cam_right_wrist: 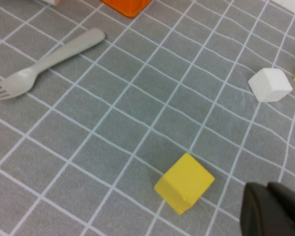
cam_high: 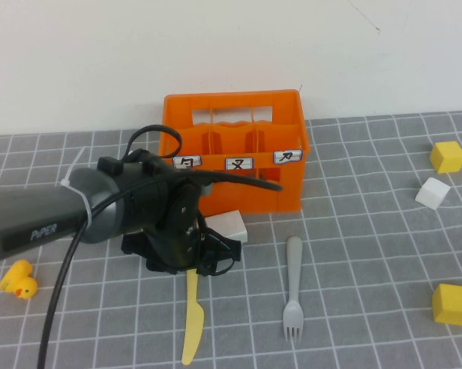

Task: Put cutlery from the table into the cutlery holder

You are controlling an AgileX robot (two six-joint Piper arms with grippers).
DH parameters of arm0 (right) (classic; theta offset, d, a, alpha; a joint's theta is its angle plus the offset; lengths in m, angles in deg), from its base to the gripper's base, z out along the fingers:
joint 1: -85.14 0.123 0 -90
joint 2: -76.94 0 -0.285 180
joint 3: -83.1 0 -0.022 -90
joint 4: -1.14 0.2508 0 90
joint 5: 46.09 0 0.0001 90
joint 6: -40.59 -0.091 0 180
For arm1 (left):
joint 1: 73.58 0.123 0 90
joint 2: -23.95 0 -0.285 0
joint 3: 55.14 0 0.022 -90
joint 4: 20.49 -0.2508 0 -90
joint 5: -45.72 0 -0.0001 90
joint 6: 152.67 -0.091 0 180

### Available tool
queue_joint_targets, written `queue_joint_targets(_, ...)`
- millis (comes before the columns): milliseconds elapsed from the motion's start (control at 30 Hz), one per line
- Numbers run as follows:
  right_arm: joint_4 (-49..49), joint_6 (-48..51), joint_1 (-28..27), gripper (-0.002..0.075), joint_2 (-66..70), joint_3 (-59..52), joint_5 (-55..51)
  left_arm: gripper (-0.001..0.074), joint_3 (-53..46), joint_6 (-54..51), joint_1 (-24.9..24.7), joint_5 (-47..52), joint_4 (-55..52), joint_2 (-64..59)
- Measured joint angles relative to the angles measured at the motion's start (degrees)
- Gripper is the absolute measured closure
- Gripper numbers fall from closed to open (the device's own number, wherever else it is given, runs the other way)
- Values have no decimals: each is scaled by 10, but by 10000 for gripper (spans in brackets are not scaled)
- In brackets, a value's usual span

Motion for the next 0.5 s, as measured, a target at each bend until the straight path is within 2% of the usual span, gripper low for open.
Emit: queue_joint_targets(500, 2, 0, 0, 729, 0, 0, 0, 534, 6, -36, 0, 4, 1, -11)
